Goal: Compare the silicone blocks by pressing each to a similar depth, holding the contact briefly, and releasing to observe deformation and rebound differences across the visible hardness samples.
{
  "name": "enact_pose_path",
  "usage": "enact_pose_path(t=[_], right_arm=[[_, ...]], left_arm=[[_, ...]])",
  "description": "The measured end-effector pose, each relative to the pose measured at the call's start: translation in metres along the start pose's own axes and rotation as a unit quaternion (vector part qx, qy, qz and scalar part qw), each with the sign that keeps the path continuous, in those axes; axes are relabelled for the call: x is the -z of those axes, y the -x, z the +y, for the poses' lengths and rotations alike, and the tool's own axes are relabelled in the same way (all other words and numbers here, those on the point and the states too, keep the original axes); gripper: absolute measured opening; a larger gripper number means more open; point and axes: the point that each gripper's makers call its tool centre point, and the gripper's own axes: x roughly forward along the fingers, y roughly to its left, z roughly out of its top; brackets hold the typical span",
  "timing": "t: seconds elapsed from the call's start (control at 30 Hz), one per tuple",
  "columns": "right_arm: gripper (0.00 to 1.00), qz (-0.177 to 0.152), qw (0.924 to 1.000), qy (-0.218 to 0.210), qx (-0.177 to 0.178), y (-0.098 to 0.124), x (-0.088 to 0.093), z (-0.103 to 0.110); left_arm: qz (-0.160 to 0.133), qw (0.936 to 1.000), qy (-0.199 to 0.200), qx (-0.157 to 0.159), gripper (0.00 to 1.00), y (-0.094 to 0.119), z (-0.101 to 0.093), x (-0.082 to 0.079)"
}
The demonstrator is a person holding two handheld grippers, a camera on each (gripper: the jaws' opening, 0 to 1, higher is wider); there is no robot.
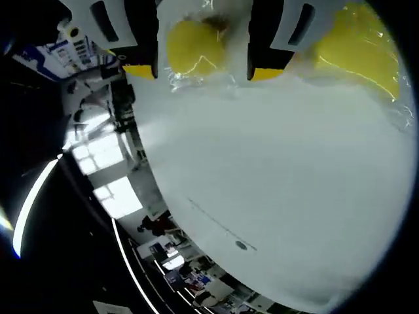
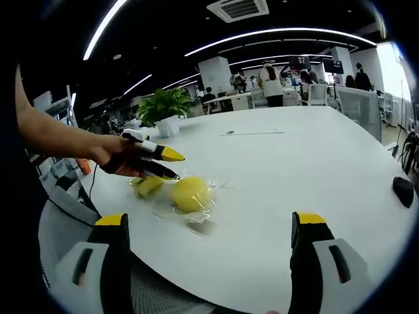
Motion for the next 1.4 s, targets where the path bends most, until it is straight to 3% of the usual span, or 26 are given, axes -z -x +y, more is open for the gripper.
enact_pose_path(t=[0.2, 0.37, 0.67, 0.73, 0.8, 0.87, 0.97, 1.33, 1.4], right_arm=[[0.96, 0.001, 1.0000, -0.001, 0.004, 0.003, -0.001, -0.002], [0.96, 0.003, 1.0000, -0.003, 0.006, 0.005, 0.002, -0.003], [0.96, 0.006, 1.0000, -0.002, 0.006, 0.007, 0.003, -0.001], [0.96, 0.001, 1.0000, -0.003, 0.008, 0.008, 0.002, -0.002], [0.96, 0.005, 0.9999, -0.009, 0.009, 0.008, 0.004, -0.003], [0.96, 0.005, 0.9999, -0.006, 0.009, 0.008, 0.004, -0.002], [0.96, 0.004, 0.9999, -0.006, 0.009, 0.009, 0.003, -0.003], [0.96, -0.002, 0.9999, -0.004, 0.013, 0.008, -0.004, -0.005], [0.96, -0.002, 0.9999, -0.006, 0.012, 0.008, -0.004, -0.004]], left_arm=[[0.015, 0.9998, -0.007, -0.015, 0.45, -0.006, 0.007, 0.005], [0.034, 0.9988, -0.005, -0.035, 0.18, -0.009, 0.015, 0.011], [0.034, 0.9985, 0.007, -0.042, 0.18, -0.016, 0.018, 0.012], [0.037, 0.9982, 0.026, -0.038, 0.15, -0.017, 0.017, 0.013], [0.036, 0.9980, 0.013, -0.050, 0.12, -0.017, 0.020, 0.014], [0.025, 0.9991, 0.010, -0.032, 0.03, -0.018, 0.013, 0.010], [0.029, 0.9988, -0.001, -0.038, 0.01, -0.020, 0.014, 0.011], [0.022, 0.9994, -0.004, -0.027, 0.00, -0.013, 0.001, 0.010], [0.011, 0.9990, -0.040, -0.017, 0.00, -0.013, -0.005, 0.006]])
